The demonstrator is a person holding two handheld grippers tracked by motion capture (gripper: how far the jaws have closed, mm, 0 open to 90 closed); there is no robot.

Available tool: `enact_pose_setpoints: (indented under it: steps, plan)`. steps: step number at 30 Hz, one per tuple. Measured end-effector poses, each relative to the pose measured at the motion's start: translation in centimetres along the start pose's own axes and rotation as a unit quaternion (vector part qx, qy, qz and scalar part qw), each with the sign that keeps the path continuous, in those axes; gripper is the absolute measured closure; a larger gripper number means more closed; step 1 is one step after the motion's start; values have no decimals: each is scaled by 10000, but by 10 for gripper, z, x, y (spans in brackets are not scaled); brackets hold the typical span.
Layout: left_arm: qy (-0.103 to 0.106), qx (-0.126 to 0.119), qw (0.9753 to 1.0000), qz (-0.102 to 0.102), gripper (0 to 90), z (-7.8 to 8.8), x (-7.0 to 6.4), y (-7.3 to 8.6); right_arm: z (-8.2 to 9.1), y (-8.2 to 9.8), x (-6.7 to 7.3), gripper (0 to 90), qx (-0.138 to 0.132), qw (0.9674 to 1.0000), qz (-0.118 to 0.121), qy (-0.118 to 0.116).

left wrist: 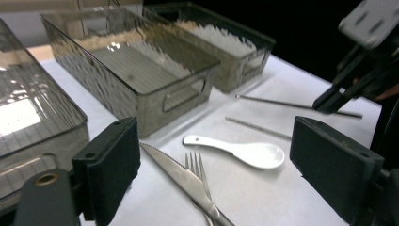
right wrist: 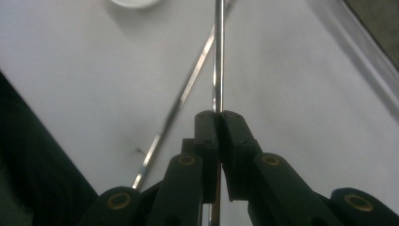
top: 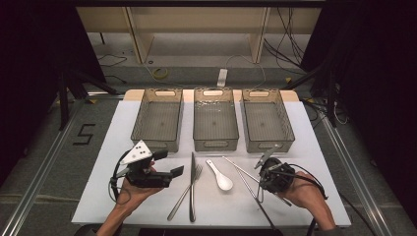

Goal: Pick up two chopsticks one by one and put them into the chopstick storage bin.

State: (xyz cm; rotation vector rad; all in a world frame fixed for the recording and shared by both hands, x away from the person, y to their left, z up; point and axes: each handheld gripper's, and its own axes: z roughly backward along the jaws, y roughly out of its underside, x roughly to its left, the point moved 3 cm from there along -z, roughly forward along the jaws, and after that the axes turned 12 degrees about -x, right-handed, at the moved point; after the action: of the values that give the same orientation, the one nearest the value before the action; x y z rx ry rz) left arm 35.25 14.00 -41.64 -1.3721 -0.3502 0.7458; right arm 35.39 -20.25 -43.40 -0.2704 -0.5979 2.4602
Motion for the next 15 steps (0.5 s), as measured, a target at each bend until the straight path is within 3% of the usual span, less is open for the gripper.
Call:
enact_pose_setpoints:
  steps: [1,3,4,8,10,13,15]
  plan:
    - [60,93,9999,-27,161,-3,-2,0,0,0,0,862,0,10000,0,0]
    - [140,281,9994,-156,161,-9,-7,1,1,-12,11,861,-37,9994,330,-85]
    - [177,344,9991,-183,161,-11,-8,1,1,-12,11,861,-37,9994,330,-85]
    - [470,603,9962,-411,169,-24,-18,0,-4,-22,23,861,-55,9975,668,-236]
    - [673,758,9932,-579,181,-32,-23,-1,-6,-25,29,861,-53,9966,779,-276]
    - [1070,1041,9855,-804,199,-48,-30,0,-9,-30,36,861,-81,9949,943,-356]
    - [1171,1199,9812,-961,207,-55,-34,1,-11,-32,39,861,-56,9939,1034,-370]
